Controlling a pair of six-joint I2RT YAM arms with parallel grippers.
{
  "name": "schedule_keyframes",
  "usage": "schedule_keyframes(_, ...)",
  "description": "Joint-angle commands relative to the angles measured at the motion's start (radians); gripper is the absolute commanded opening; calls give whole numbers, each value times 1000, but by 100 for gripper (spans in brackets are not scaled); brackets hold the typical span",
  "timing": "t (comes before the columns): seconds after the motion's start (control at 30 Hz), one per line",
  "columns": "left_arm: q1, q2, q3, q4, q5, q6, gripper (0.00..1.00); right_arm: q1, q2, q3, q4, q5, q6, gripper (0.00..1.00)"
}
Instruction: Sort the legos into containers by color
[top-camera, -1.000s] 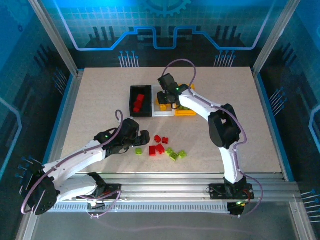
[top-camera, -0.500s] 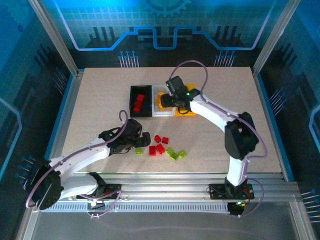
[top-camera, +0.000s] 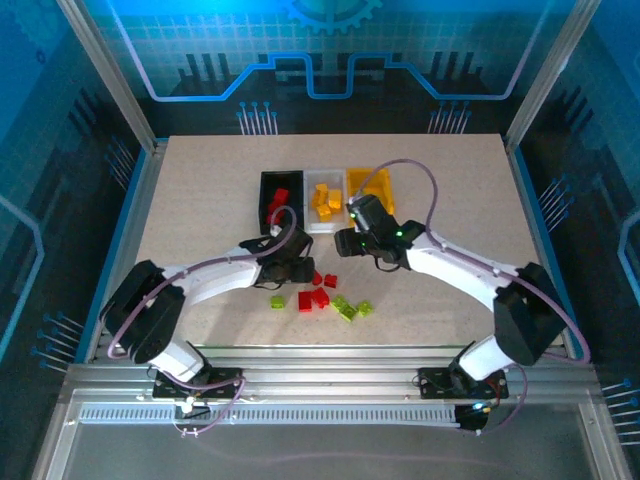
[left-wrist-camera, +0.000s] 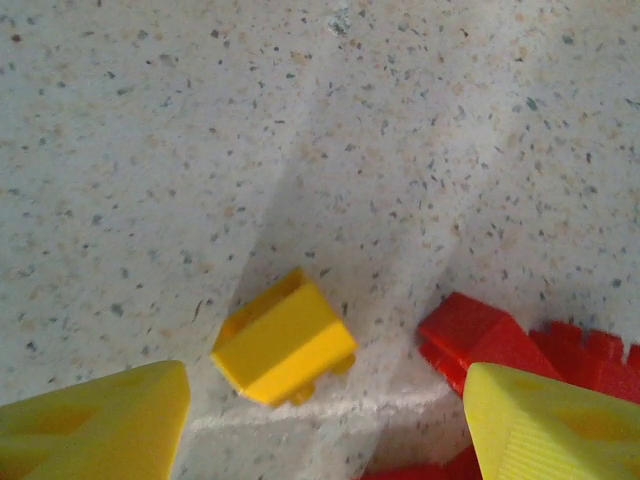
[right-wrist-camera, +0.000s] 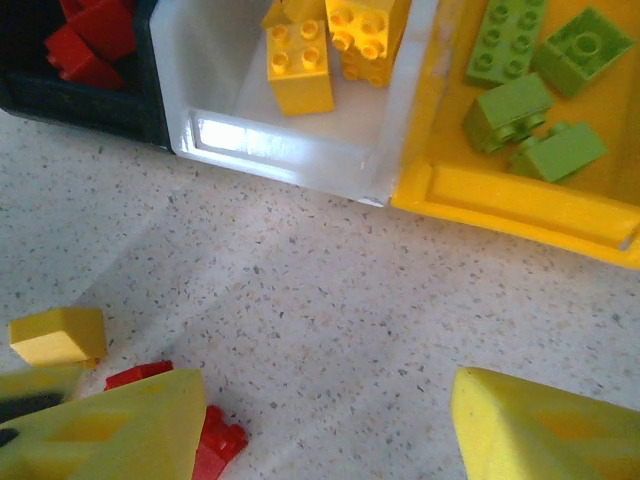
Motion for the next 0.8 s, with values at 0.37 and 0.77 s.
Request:
schedule_keyframes(0.37, 9, 108, 18, 33, -3, 11, 43, -2, -153, -86, 35, 41, 36, 67)
schedule_keyframes(0.77, 5, 106, 13, 19, -8, 20, 39, -12, -161, -98, 41, 45, 45, 67)
